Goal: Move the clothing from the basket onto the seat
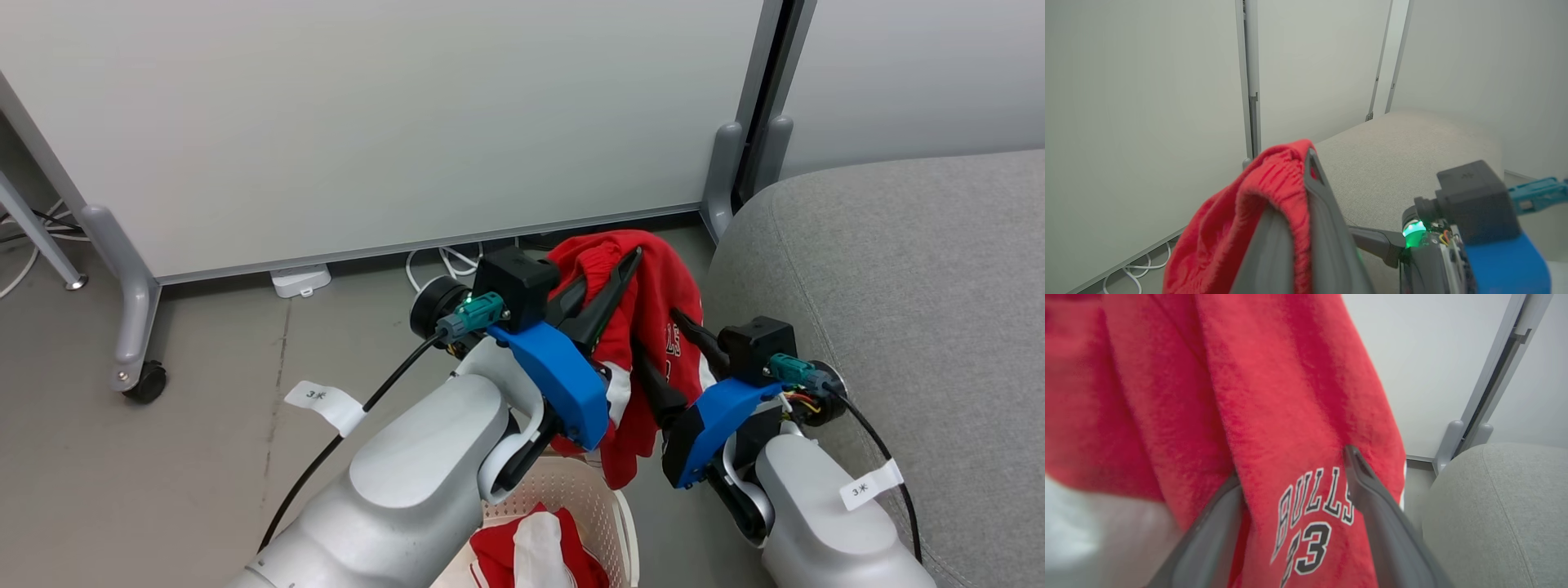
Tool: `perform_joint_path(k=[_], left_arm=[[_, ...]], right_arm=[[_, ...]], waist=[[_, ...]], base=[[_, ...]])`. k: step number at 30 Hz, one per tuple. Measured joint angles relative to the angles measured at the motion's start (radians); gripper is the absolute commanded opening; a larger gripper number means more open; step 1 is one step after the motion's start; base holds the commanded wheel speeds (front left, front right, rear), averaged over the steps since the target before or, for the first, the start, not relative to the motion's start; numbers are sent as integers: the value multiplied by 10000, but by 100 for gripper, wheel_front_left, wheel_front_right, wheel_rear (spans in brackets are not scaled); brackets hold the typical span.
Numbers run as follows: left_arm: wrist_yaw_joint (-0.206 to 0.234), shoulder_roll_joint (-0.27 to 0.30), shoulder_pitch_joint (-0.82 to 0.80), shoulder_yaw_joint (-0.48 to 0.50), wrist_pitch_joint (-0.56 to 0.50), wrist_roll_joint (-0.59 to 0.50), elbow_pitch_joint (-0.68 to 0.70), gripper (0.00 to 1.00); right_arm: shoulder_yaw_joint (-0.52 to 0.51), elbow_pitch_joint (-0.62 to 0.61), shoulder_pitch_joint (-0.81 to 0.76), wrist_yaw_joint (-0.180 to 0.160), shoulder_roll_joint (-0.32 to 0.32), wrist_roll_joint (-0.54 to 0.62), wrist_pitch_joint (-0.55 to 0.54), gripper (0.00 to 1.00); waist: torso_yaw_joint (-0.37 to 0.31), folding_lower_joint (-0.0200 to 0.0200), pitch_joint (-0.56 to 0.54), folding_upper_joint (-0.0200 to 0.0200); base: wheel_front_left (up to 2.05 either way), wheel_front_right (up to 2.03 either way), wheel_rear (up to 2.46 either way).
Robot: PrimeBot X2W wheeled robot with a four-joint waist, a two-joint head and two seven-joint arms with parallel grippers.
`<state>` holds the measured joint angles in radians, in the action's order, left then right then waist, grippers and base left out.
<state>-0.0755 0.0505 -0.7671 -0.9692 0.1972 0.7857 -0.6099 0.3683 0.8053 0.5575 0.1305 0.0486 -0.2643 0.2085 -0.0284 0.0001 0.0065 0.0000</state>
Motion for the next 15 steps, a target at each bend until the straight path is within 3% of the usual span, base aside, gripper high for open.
perform_joint_path(k=[1, 2, 15], left_arm=[[13, 0, 0, -46, 10, 36, 2, 0], [31, 0, 0, -86, 19, 59, 2, 0], [119, 0, -103, -251, 115, 249, -244, 0]], right_arm=[[48, 69, 47, 0, 0, -194, 54, 36], [102, 146, 99, 0, 0, -278, 138, 0], [412, 951, 456, 0, -2, -871, 481, 0]], waist=[[1, 0, -15, 0], [0, 0, -25, 0], [-177, 0, -55, 0]], base=[[0, 0, 0], [0, 0, 0], [0, 0, 0]])
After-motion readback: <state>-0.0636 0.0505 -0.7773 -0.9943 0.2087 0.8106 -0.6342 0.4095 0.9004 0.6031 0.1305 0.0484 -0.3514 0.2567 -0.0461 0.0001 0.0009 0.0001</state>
